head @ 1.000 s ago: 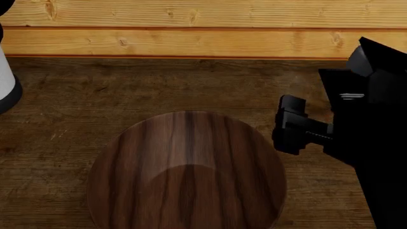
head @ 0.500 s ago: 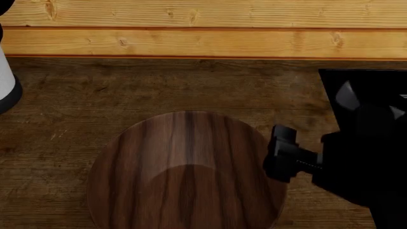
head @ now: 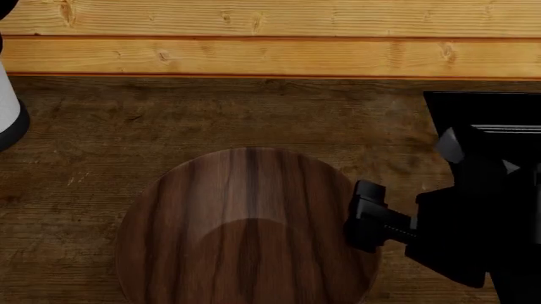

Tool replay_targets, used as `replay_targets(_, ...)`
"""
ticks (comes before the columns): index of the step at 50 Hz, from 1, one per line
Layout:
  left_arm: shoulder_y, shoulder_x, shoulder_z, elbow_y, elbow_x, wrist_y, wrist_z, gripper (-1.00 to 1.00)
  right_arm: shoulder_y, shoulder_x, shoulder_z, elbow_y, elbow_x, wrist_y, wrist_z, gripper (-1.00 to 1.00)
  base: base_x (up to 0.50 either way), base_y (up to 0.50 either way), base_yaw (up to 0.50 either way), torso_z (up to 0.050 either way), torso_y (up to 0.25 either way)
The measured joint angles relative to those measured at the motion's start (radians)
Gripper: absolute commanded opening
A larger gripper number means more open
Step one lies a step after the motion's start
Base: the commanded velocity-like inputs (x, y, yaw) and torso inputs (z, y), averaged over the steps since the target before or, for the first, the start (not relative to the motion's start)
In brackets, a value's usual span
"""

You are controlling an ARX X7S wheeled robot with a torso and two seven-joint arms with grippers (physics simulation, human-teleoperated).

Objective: Move the fresh-baked cupcake off the tray onto the counter, and place the bowl used for mixing into the sink.

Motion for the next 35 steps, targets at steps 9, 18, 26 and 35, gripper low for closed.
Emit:
replay_targets(9,0.0,-0.002,0.0,0.004,-0.001,0.0,-0.002,1.0,-0.021,-0.011,-0.003,0.007,-0.026,-0.015,-0.03,1.0,0.0,0.0,0.0,0.0,0.0)
replay_targets(18,-0.001,-0.002,0.0,0.004,-0.002,0.001,-0.003,1.0,-0.034,-0.033,-0.01,0.029,-0.065,-0.025,-0.079,1.0,0.0,0.0,0.0,0.0,0.0)
replay_targets(26,-0.001,-0.002,0.0,0.002,-0.002,0.004,-0.004,1.0,-0.038,-0.053,-0.02,0.055,-0.093,-0.023,-0.118,1.0,0.0,0.0,0.0,0.0,0.0)
replay_targets(35,-0.001,0.0,0.0,-0.002,-0.002,0.007,-0.004,1.0,-0.055,-0.061,-0.033,0.071,-0.133,-0.022,-0.173,-1.0,0.0,0.0,0.0,0.0,0.0)
